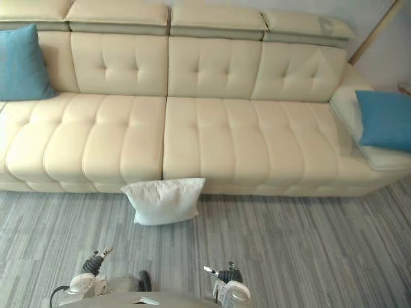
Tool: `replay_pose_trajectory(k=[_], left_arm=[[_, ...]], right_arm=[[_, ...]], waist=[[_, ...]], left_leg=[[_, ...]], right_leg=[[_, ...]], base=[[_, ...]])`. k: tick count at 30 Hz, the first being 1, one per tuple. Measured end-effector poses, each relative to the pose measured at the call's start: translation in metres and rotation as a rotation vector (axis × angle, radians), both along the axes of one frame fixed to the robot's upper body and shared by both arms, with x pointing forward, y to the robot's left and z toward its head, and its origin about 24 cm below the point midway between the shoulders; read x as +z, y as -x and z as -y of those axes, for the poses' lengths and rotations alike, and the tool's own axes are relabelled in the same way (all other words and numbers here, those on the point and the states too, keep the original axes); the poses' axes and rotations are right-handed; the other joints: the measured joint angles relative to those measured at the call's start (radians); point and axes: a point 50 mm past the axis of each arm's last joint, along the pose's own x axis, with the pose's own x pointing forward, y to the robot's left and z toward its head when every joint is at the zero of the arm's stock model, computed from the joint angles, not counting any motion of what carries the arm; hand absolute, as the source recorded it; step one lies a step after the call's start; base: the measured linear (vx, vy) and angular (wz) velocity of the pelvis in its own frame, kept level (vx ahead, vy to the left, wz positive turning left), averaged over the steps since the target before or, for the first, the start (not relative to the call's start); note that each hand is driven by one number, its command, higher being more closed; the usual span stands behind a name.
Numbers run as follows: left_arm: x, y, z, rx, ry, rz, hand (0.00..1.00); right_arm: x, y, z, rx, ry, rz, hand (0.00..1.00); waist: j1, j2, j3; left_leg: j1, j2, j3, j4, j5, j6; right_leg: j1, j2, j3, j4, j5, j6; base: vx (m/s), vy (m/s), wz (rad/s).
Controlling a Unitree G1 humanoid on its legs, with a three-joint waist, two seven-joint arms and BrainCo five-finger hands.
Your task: Pick up cushions and gather them together orderly.
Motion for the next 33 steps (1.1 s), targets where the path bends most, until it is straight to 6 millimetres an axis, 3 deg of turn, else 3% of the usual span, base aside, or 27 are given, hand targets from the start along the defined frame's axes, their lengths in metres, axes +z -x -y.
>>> replay_pose_trajectory(k=[1, 2, 4, 5, 6, 7, 8, 9, 10, 11, 13, 15, 20, 23, 24, 25, 26, 28, 33], left_arm=[[-0.001, 0.002, 0.002, 0.002, 0.006, -0.006, 0.00], [-0.001, 0.003, 0.003, 0.003, 0.008, -0.008, 0.00], [-0.003, 0.006, 0.007, 0.005, 0.022, -0.020, 0.00], [-0.002, 0.003, 0.009, 0.005, 0.025, -0.010, 0.00], [-0.002, 0.001, 0.010, 0.007, 0.030, -0.004, 0.00], [-0.002, 0.002, 0.011, 0.011, 0.032, -0.006, 0.00], [-0.002, 0.001, 0.010, 0.010, 0.029, -0.002, 0.00], [-0.002, 0.002, 0.007, 0.011, 0.021, -0.003, 0.00], [-0.005, 0.005, 0.018, 0.017, 0.053, -0.022, 0.00], [-0.005, 0.006, 0.025, 0.011, 0.067, -0.022, 0.00], [-0.005, 0.004, 0.032, -0.004, 0.079, -0.019, 0.00], [-0.005, 0.002, 0.035, -0.015, 0.079, -0.015, 0.00], [-0.001, -0.002, 0.030, 0.017, 0.072, 0.025, 0.00], [-0.001, -0.001, 0.026, 0.038, 0.069, 0.026, 0.00], [-0.001, 0.000, 0.025, 0.050, 0.068, 0.024, 0.00], [-0.001, 0.000, 0.024, 0.052, 0.066, 0.022, 0.00], [-0.001, 0.001, 0.022, 0.052, 0.061, 0.019, 0.00], [-0.001, 0.002, 0.016, 0.048, 0.042, 0.015, 0.00], [-0.002, 0.003, 0.017, 0.013, 0.037, -0.001, 0.00]], right_arm=[[0.002, -0.002, 0.006, 0.002, 0.021, 0.013, 0.00], [0.004, -0.003, 0.007, 0.002, 0.027, 0.024, 0.00], [0.006, -0.006, 0.008, 0.001, 0.032, 0.045, 0.00], [0.007, -0.007, 0.009, -0.001, 0.034, 0.053, 0.00], [0.008, -0.009, 0.009, -0.002, 0.036, 0.064, 0.00], [0.009, -0.011, 0.008, -0.001, 0.038, 0.074, 0.00], [0.009, -0.009, 0.008, 0.001, 0.037, 0.068, 0.00], [0.007, -0.005, 0.006, -0.006, 0.027, 0.061, 0.00], [0.010, -0.008, 0.012, -0.005, 0.048, 0.073, 0.00], [0.013, -0.011, 0.018, -0.006, 0.066, 0.090, 0.00], [0.015, -0.013, 0.021, -0.005, 0.077, 0.104, 0.00], [0.015, -0.012, 0.022, -0.005, 0.079, 0.097, 0.00], [0.010, -0.005, 0.021, 0.002, 0.070, 0.054, 0.00], [0.009, -0.004, 0.020, 0.002, 0.068, 0.044, 0.00], [0.009, -0.004, 0.021, 0.001, 0.068, 0.042, 0.00], [0.009, -0.004, 0.021, 0.002, 0.068, 0.042, 0.00], [0.008, -0.002, 0.021, 0.000, 0.068, 0.037, 0.00], [0.006, 0.003, 0.014, -0.009, 0.051, 0.026, 0.00], [0.004, 0.006, 0.010, -0.005, 0.041, 0.016, 0.00]], waist=[[-0.005, 0.023, 0.008], [-0.010, 0.027, 0.008], [-0.020, 0.029, 0.009], [-0.021, 0.030, 0.010], [-0.026, 0.033, 0.012], [-0.031, 0.036, 0.018], [-0.028, 0.028, 0.017], [-0.021, 0.012, 0.017], [-0.013, 0.056, 0.016], [-0.015, 0.083, 0.022], [-0.026, 0.108, 0.024], [-0.029, 0.110, 0.023], [-0.005, 0.104, 0.027], [0.001, 0.103, 0.027], [0.006, 0.103, 0.027], [0.008, 0.103, 0.027], [0.015, 0.102, 0.019], [0.003, 0.072, -0.003], [0.000, 0.064, -0.015]], left_leg=[[0.084, 0.014, -0.002, -0.025, -0.021, -0.012], [0.106, 0.020, -0.003, -0.035, -0.027, -0.018], [0.170, 0.045, -0.010, -0.059, -0.034, -0.030], [0.183, 0.053, -0.014, -0.065, -0.035, -0.034], [0.198, 0.065, -0.027, -0.070, -0.041, -0.048], [0.219, 0.086, -0.046, -0.069, -0.063, -0.089], [0.227, 0.082, -0.054, -0.068, -0.071, -0.104], [0.243, 0.070, -0.063, -0.067, -0.087, -0.129], [0.255, 0.109, -0.058, -0.061, -0.097, -0.147], [0.253, 0.130, -0.056, -0.063, -0.097, -0.148], [0.254, 0.149, -0.056, -0.067, -0.084, -0.155], [0.264, 0.181, -0.059, -0.037, -0.058, -0.168], [0.105, 0.278, -0.052, 0.394, -0.083, -0.192], [0.036, 0.281, -0.022, 0.371, -0.121, -0.169], [0.017, 0.279, -0.024, 0.283, -0.118, -0.155], [0.019, 0.269, -0.038, 0.204, -0.102, -0.187], [0.034, 0.251, -0.031, 0.185, -0.098, -0.183], [0.056, 0.205, -0.012, 0.119, -0.066, -0.157], [0.114, 0.148, -0.001, 0.034, -0.030, -0.132]], right_leg=[[-0.078, 0.035, -0.021, 0.094, -0.087, -0.020], [-0.109, 0.050, -0.033, 0.107, -0.115, -0.022], [-0.215, 0.104, -0.095, -0.020, -0.209, -0.045], [-0.235, 0.115, -0.113, -0.078, -0.219, -0.048], [-0.254, 0.128, -0.134, -0.164, -0.222, -0.050], [-0.250, 0.152, -0.135, -0.362, -0.182, -0.044], [-0.243, 0.153, -0.129, -0.443, -0.139, -0.045], [-0.234, 0.143, -0.116, -0.508, -0.016, -0.087], [-0.226, 0.171, -0.132, -0.488, -0.042, -0.094], [-0.222, 0.188, -0.154, -0.488, -0.068, -0.097], [-0.208, 0.198, -0.176, -0.485, -0.101, -0.103], [-0.154, 0.206, -0.218, -0.500, -0.134, -0.111], [-0.023, 0.239, -0.235, -0.587, -0.158, -0.109], [0.002, 0.237, -0.208, -0.602, -0.151, -0.108], [0.001, 0.234, -0.189, -0.594, -0.148, -0.102], [-0.009, 0.234, -0.162, -0.576, -0.153, -0.088], [-0.012, 0.231, -0.140, -0.577, -0.150, -0.077], [-0.002, 0.210, -0.121, -0.638, -0.120, -0.049], [0.056, 0.177, -0.111, -0.719, -0.088, -0.030]], base=[[0.28, 0.024, -0.05], [0.25, -0.012, 0.05], [0.28, -0.111, 0.26], [0.29, -0.163, 0.35], [0.32, -0.211, 0.56], [0.40, -0.267, 0.56], [0.37, -0.253, 0.51], [0.31, -0.208, 0.12], [0.41, -0.277, 0.10], [0.32, -0.215, 0.08], [0.27, -0.196, 0.42], [0.28, -0.225, 0.53], [0.14, -0.084, 0.07], [0.12, 0.096, -0.30], [0.15, 0.197, -0.60], [0.15, 0.221, -0.66], [0.16, 0.222, -0.48], [0.16, 0.209, -0.18], [0.07, 0.131, -0.01]])
